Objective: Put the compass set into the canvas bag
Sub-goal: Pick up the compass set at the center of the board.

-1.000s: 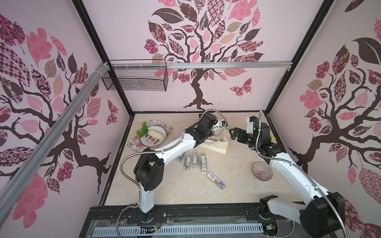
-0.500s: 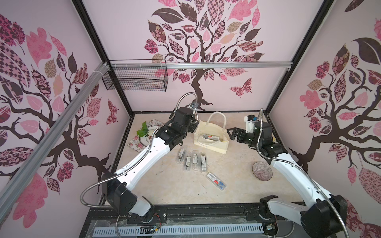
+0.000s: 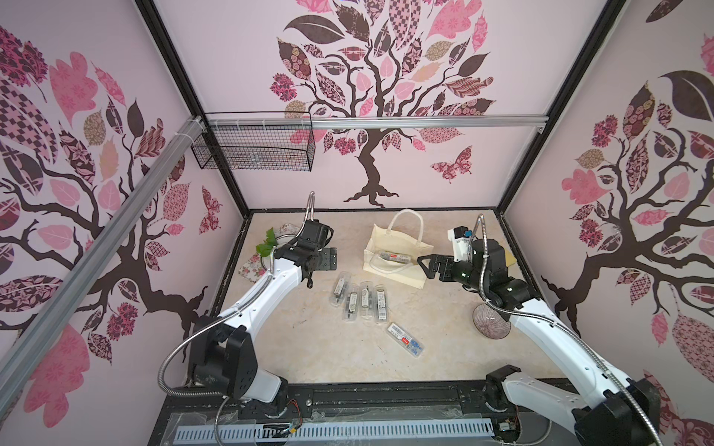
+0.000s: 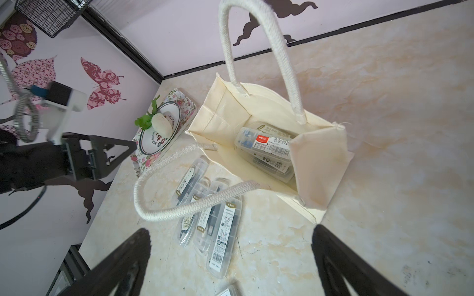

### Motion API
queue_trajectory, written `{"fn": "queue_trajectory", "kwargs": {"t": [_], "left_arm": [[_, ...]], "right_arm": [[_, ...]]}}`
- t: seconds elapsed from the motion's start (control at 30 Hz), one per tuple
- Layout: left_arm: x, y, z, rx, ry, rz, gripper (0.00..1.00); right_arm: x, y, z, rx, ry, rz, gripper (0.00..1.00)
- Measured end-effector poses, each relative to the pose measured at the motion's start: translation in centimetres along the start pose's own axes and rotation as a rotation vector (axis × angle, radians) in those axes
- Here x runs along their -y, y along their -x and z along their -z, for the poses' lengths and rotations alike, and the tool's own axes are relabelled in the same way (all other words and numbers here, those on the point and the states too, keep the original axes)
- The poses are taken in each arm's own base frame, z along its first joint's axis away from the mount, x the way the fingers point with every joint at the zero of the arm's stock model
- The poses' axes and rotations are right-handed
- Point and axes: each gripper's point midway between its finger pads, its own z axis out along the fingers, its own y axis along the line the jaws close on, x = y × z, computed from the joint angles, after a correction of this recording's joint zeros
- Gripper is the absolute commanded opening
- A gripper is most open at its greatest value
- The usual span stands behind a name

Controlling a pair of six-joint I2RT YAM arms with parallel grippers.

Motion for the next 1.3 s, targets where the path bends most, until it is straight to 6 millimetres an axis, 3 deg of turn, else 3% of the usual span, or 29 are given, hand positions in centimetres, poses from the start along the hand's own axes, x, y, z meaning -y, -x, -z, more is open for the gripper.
{"fn": "queue_trajectory", "kwargs": {"t": [0.13, 0.3, 0.5, 0.7, 0.9, 1.1, 1.3], "left_arm": [[1.4, -3.4, -4.1, -0.161, -0.044, 0.021, 0.91], [2.3, -6.1, -6.5, -0.265, -0.068, 0.029, 0.88], [2.8, -7.4, -6.9, -0.29, -0.08, 0.033, 0.86], [4.7, -7.9, -6.6, -0.285, -0.092, -0.021, 0.85], [5.2, -10.0, -8.3, -0.342, -0.059, -0.063, 0.83], [5.2, -10.5, -9.1, -0.358, -0.044, -0.071, 0.73], [5.7, -10.3, -9.2, -0.346, -0.046, -0.082, 0.56]], "right_arm": [[-0.2, 0.2, 0.3, 0.01, 0.003, 0.003, 1.0], [-0.2, 0.2, 0.3, 0.015, 0.005, 0.005, 1.0], [0.2, -0.4, 0.2, 0.003, -0.001, 0.0, 1.0], [0.2, -0.5, 0.1, 0.003, 0.0, 0.0, 1.0], [0.2, -0.5, 0.1, 0.003, 0.0, 0.0, 1.0], [0.2, -0.6, 0.1, 0.002, 0.002, -0.004, 1.0], [0.3, -0.7, 0.0, -0.001, 0.001, -0.005, 1.0]]}}
